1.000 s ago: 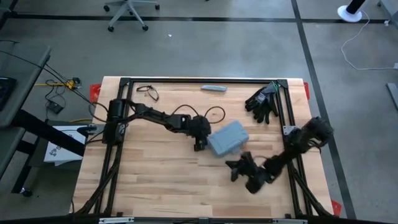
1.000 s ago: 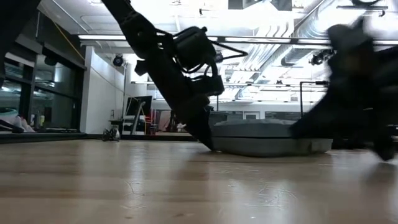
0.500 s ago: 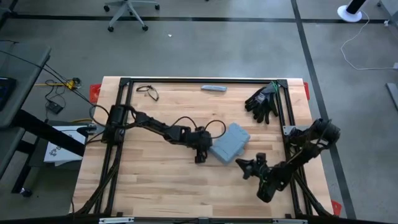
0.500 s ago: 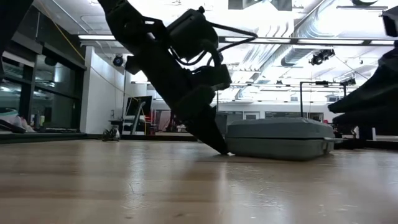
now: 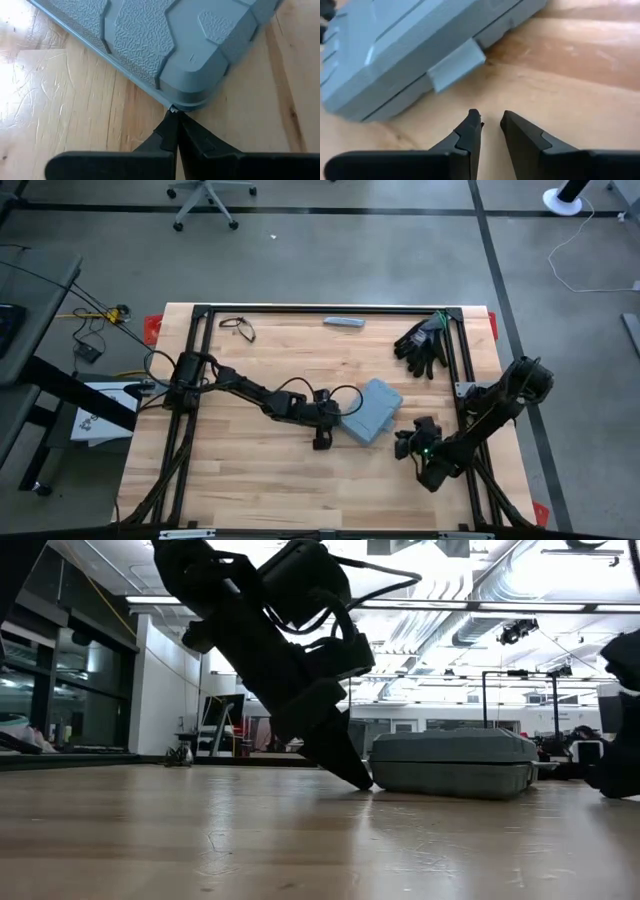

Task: Prefit tool cases

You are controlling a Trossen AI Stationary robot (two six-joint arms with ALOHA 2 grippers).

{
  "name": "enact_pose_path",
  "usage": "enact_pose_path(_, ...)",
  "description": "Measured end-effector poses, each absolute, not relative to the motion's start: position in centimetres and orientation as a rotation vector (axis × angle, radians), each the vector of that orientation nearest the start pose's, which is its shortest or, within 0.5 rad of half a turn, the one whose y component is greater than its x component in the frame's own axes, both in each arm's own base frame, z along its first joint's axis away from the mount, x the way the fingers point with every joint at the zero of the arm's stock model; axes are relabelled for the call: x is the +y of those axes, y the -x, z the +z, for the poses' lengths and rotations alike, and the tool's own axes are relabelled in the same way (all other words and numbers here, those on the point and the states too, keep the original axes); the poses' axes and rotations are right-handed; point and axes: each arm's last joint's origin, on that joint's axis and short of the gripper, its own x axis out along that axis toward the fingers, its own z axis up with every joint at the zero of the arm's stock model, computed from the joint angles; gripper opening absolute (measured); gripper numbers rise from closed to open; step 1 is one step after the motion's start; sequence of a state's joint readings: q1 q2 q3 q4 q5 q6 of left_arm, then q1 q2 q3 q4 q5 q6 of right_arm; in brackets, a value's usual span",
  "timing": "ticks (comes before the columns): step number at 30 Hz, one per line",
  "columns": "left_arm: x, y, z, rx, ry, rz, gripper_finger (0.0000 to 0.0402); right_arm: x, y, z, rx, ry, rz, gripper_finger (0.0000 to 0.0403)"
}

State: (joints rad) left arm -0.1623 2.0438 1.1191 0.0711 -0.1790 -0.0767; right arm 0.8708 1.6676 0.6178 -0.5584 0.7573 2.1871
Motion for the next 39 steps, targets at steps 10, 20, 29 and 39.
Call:
enact_pose_path(10, -5.6, -39.5, 10.7, 0.832, -0.161, 0.079, 0.0001, 13.6, -17.1, 9.5, 0.595, -0.697, -0.937, 0.0082)
enact_pose_path(20, -5.6, -39.5, 10.7, 0.833, -0.155, 0.085, 0.0001, 13.7, -17.5, 9.6, 0.549, -0.699, -0.902, 0.0082)
enact_pose_path(29, -5.5, -39.5, 10.7, 0.833, -0.154, 0.083, 0.0001, 13.9, -17.7, 10.3, 0.521, -0.721, -0.867, 0.0082)
enact_pose_path(39, -5.5, -39.5, 10.7, 0.833, -0.153, 0.083, 0.0001, 13.5, -17.6, 12.8, 0.455, -0.698, -0.803, 0.0082)
